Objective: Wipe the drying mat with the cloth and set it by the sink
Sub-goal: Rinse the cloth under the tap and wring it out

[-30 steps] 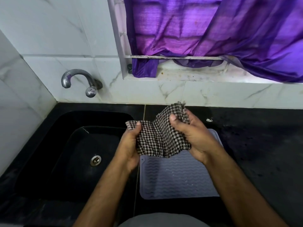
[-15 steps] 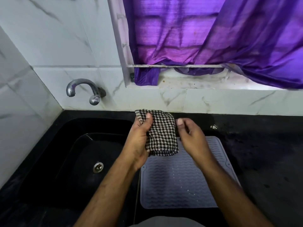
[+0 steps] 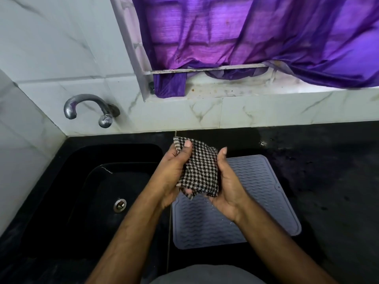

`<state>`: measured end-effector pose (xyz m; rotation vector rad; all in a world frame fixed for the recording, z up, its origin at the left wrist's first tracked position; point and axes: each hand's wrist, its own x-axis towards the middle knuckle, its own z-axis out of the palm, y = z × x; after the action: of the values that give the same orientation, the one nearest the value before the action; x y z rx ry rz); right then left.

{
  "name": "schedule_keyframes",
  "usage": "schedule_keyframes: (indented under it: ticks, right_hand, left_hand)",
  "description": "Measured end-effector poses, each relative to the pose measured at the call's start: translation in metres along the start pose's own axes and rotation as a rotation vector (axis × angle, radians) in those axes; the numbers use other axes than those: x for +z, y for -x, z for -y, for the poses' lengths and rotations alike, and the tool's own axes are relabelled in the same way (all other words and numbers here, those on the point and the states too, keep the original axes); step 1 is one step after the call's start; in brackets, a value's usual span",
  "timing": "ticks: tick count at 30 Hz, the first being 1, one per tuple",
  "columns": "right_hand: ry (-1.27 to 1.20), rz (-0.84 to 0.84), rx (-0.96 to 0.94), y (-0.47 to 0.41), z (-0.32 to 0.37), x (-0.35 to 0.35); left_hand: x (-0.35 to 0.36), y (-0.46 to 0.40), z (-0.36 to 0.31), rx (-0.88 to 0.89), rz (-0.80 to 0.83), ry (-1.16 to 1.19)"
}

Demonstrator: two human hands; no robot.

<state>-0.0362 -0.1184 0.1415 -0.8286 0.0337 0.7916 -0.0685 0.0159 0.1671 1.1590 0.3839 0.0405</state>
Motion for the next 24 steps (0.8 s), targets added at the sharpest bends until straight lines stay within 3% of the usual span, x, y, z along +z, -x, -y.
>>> schedule_keyframes:
  ticks: [6,9,13,18,24]
  right_hand:
    - [0.306,-0.01,-0.07,0.006,0.005,-0.005]
    - [0.323,-0.053,-0.124,0.007,0.006,-0.004]
    - [0.242,-0.12,-0.177,0.005,0.011,-0.003]
    - [0.103,-0.167,-0.164,0.003,0.014,-0.003]
    - [0.039,-0.085,-0.14,0.008,0.013,-0.002]
  left_hand:
    - [-0.02,-0.015,0.007,0.384,-0.24,-0.688]
    - [-0.027,-0.025,0.015,0.434,-0.366,-1.009]
    - [-0.027,-0.031,0.02,0.229,-0.291,-0.573]
    - [-0.011,-0.027,0.031,0.248,-0.206,-0.468]
    - [-0.006,-0.023,0.024,0.071,-0.121,-0.151]
